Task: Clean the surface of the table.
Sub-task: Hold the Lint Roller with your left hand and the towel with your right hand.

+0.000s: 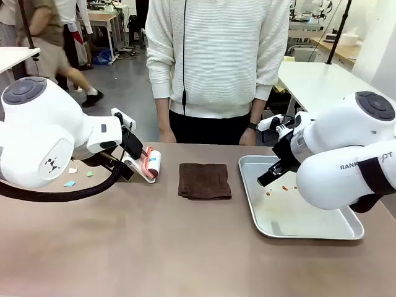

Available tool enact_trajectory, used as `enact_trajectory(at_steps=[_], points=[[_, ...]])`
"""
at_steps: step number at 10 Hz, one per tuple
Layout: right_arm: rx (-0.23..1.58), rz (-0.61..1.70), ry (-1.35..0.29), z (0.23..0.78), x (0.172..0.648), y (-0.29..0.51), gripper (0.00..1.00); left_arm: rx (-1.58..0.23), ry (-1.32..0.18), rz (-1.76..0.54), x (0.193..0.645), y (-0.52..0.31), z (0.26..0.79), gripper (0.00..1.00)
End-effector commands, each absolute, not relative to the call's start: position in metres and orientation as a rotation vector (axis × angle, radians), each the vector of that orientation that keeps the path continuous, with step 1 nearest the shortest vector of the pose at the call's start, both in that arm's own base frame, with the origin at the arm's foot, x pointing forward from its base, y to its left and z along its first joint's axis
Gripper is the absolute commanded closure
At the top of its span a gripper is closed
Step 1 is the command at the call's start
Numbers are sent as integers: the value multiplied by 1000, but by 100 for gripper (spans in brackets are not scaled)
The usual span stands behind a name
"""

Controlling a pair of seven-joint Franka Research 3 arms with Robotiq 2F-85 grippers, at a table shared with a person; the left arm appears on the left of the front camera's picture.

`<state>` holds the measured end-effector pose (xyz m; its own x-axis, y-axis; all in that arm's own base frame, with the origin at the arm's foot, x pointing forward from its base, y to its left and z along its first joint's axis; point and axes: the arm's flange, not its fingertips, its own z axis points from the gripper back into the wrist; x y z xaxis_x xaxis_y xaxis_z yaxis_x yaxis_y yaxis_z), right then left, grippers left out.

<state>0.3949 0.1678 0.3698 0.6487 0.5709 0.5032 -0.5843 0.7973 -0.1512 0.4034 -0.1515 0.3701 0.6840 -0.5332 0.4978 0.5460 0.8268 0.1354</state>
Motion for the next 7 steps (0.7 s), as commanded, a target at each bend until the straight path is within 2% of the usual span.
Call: enact_trajectory(at_steps=[1,7], points=[[25,657,-563,370,395,168,0,-25,-550,-605,403,-152,370,0],[25,657,-563,370,395,168,0,-25,-550,-605,403,-152,370,0]])
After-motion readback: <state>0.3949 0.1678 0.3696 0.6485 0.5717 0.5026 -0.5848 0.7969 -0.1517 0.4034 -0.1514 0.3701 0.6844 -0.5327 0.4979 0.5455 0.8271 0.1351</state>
